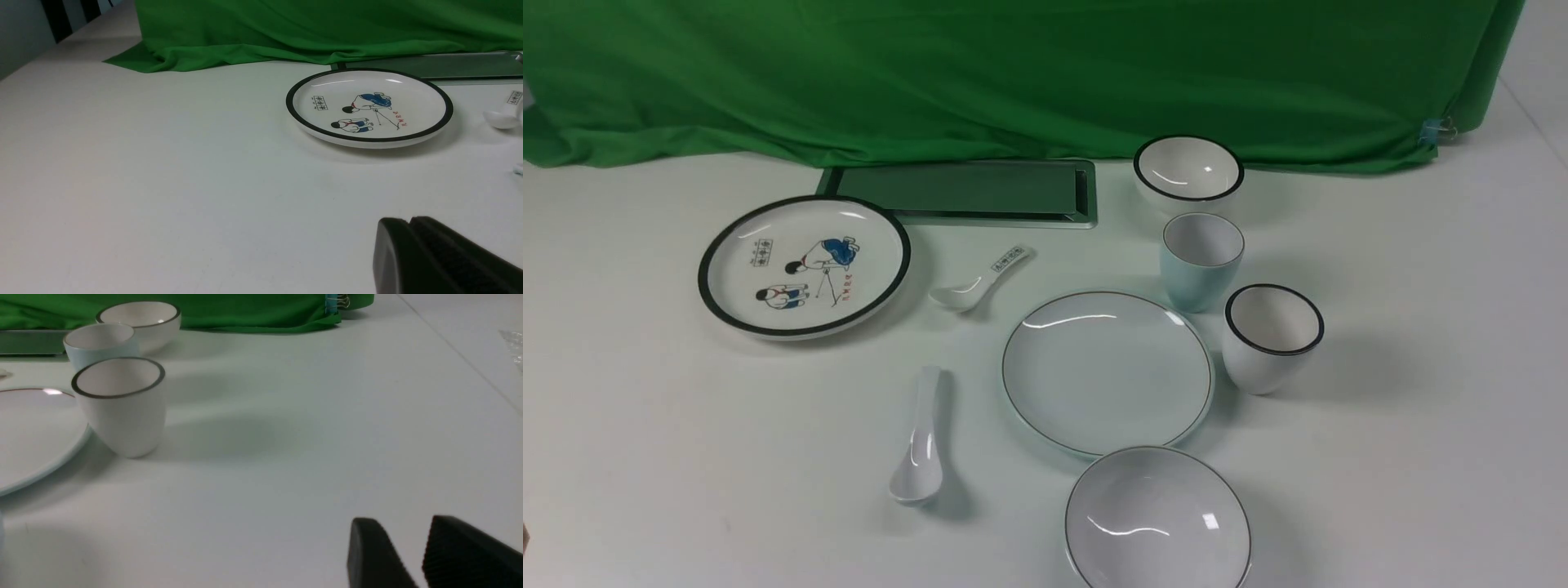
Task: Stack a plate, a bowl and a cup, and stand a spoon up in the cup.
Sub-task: Use the right arm to grab a blue rice bowl, then use the right arm to put the blue rice bowl into the blue large plate in the middle, then use the right arm to grab a blue teacup
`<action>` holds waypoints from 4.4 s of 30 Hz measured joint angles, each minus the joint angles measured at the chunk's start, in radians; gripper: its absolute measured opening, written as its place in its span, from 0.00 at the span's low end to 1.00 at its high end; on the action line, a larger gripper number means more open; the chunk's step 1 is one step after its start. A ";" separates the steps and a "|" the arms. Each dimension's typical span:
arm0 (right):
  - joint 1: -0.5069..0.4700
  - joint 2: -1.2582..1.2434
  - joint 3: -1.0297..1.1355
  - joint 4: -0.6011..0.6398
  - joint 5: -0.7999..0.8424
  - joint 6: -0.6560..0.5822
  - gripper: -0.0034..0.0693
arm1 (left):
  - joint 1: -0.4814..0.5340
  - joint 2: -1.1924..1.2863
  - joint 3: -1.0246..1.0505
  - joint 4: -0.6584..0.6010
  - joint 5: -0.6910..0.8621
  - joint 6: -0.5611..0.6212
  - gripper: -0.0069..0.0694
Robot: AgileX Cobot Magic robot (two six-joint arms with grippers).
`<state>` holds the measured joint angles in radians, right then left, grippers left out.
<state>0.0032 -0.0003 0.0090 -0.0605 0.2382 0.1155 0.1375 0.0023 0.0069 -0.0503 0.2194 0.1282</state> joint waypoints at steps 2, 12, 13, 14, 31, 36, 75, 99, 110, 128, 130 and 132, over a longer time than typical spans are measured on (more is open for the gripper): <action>0.000 0.000 0.000 0.000 0.000 0.000 0.38 | 0.000 0.000 0.000 0.000 0.000 0.000 0.05; 0.000 0.000 0.000 0.000 -0.005 0.000 0.38 | 0.000 0.000 0.000 0.000 0.000 0.000 0.05; 0.000 0.000 0.000 0.000 -0.005 0.000 0.38 | 0.000 0.000 0.000 0.000 0.000 0.000 0.05; 0.000 0.000 0.000 0.000 -0.005 0.001 0.38 | 0.000 0.000 0.000 0.002 0.000 0.000 0.05; 0.000 0.000 0.000 0.161 -0.139 0.719 0.38 | 0.000 0.000 0.000 -0.673 -0.225 -0.656 0.05; 0.000 0.000 0.000 0.161 -0.151 0.676 0.38 | 0.000 0.000 0.000 -0.647 -0.225 -0.659 0.05; 0.647 1.398 -0.870 0.168 0.360 -0.160 0.82 | -0.732 1.341 -0.977 -0.098 0.657 0.116 0.06; 0.631 1.680 -1.233 0.261 0.346 -0.270 0.15 | -0.735 1.297 -0.978 0.235 0.724 -0.075 0.08; 0.485 1.966 -1.558 0.256 0.448 -0.243 0.15 | -0.735 1.248 -0.978 0.397 0.710 -0.239 0.08; 0.441 2.019 -1.817 0.132 0.626 -0.233 0.79 | -0.619 1.248 -0.978 0.389 0.634 -0.330 0.08; 0.413 2.018 -1.861 0.129 0.615 -0.227 0.80 | -0.560 1.252 -0.978 0.351 0.615 -0.325 0.08; 0.381 2.021 -1.888 0.125 0.592 -0.207 0.80 | -0.480 1.259 -0.978 0.297 0.598 -0.301 0.08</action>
<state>0.3840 2.0210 -1.8794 0.0648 0.8305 -0.0911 -0.3427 1.2617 -0.9708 0.2469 0.8176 -0.1723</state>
